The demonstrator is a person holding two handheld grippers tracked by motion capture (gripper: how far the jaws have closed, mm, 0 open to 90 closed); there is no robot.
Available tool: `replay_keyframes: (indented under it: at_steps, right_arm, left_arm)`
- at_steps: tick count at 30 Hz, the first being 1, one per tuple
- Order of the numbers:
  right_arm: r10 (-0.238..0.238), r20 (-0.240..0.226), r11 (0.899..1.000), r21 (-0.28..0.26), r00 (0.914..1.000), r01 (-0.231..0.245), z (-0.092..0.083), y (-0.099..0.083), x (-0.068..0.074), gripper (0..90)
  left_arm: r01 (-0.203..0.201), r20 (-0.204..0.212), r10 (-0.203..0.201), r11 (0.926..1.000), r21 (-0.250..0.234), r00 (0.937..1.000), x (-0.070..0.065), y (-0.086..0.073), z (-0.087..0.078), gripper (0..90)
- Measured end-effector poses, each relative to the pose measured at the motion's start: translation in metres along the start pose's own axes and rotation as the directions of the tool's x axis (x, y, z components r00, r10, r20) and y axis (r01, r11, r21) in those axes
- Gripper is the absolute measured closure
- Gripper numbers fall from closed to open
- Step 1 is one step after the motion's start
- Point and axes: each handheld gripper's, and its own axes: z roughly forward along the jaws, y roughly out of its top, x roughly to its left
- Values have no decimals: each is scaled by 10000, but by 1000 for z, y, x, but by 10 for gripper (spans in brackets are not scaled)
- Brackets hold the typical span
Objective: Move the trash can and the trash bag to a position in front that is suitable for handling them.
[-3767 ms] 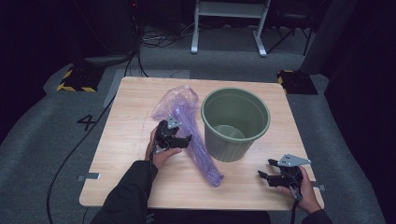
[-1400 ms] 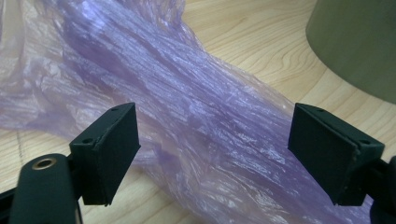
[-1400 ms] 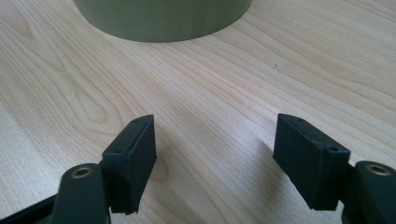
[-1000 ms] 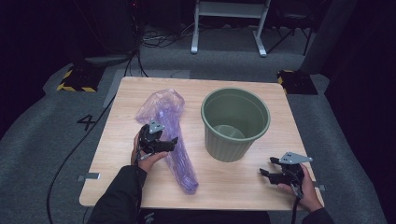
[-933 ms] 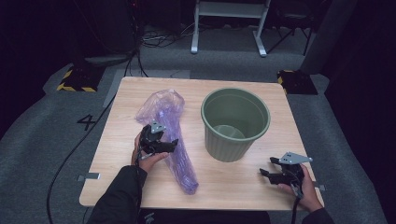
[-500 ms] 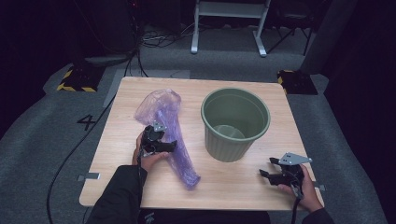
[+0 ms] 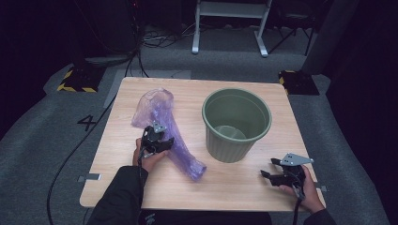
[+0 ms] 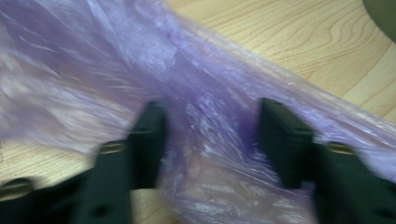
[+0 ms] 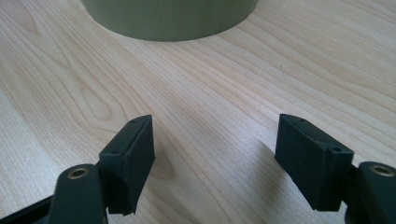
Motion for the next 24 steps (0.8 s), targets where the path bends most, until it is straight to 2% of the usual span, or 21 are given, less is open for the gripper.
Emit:
replay_keyframes:
  at_steps: [1, 3, 4, 7, 9, 16, 19, 24]
  right_arm:
    - [9, -8, 10000, 3, 10000, -9, 0, 0, 0, 285]
    - [7, -19, 10000, 8, 10000, -7, 0, 0, 0, 286]
    - [7, -19, 10000, 8, 10000, -7, 0, 0, 0, 286]
    - [5, -23, 10000, 8, 10000, -5, 0, 0, 0, 287]
    - [5, -30, 10000, 1, 10000, -5, 0, 0, 0, 288]
    - [24, -46, 10000, 18, 10000, -24, 0, 0, -1, 286]
    - [29, -56, 10000, 12, 10000, -29, 0, 0, -1, 291]
    - [13, -89, 10000, 27, 10000, -12, 1, 1, -2, 292]
  left_arm:
    - [52, 64, -52, 10000, -52, 10000, 2, 0, 0, 592]
    - [225, 104, -224, 9997, -107, 9997, 5, -1, -1, 706]
    - [371, 106, -369, 9992, -171, 9993, 6, -2, -1, 706]
    - [466, 168, -462, 9987, -221, 9988, 8, -3, -2, 817]
    - [404, 119, -401, 9988, -265, 9991, 8, -3, -3, 835]
    - [306, -91, -315, 9956, -881, 9995, 8, 1, -16, 869]
    - [504, -112, -523, 9907, -1264, 9986, 11, 0, -24, 877]
    - [660, -192, -697, 9865, -1497, 9974, 16, -1, -32, 885]
